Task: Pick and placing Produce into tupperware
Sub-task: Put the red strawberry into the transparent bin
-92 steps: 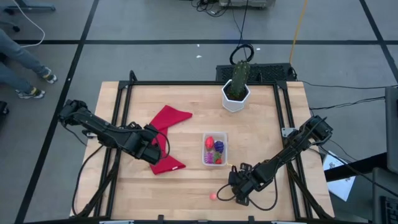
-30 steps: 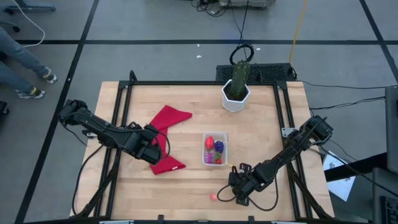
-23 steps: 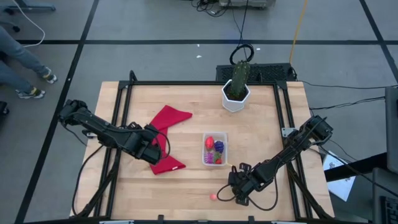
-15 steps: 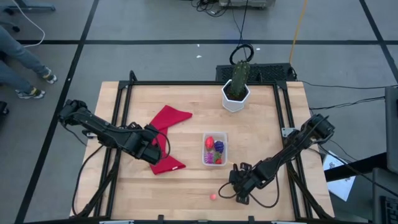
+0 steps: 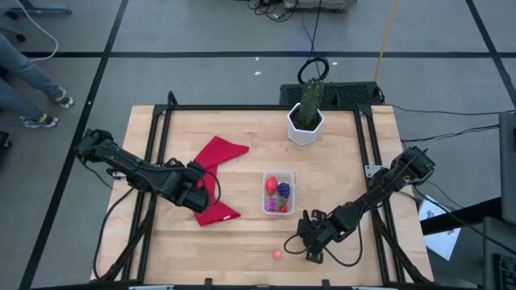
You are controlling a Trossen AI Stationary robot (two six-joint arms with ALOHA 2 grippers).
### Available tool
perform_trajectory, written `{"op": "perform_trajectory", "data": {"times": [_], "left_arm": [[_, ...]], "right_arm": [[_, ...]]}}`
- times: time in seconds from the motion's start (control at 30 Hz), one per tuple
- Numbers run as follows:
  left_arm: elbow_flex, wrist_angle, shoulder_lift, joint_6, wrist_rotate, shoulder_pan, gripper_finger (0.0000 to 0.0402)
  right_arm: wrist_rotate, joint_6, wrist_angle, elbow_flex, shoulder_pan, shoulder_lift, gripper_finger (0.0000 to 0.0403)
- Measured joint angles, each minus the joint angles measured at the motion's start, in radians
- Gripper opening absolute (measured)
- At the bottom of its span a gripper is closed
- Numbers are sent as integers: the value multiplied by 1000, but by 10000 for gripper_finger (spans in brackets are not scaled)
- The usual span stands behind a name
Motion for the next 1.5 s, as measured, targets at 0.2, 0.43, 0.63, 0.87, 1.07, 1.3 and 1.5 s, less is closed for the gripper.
{"op": "perform_trajectory", "data": {"times": [0.2, 0.43, 0.63, 0.87, 1.07, 1.3, 1.5], "left_arm": [[0, 0, 0, 0, 0, 0, 379], [0, 7, 0, 1, -1, 0, 379], [0, 19, 0, 16, -2, 0, 379], [0, 18, 0, 16, -3, 0, 379], [0, 19, 0, 16, -3, 0, 379], [0, 19, 0, 16, -2, 0, 379], [0, 19, 0, 10, 0, 0, 379]], "right_arm": [[-4, -7, 2, -5, -6, -41, 138], [-5, -25, 4, -5, -11, -103, 130], [2, -35, 8, -4, -11, -127, 130], [7, -53, -3, -6, -12, -127, 130], [5, -69, 12, -6, -12, -127, 130], [2, -255, 211, -6, 43, -129, 130], [2, -222, 263, -6, 70, -129, 130]]}}
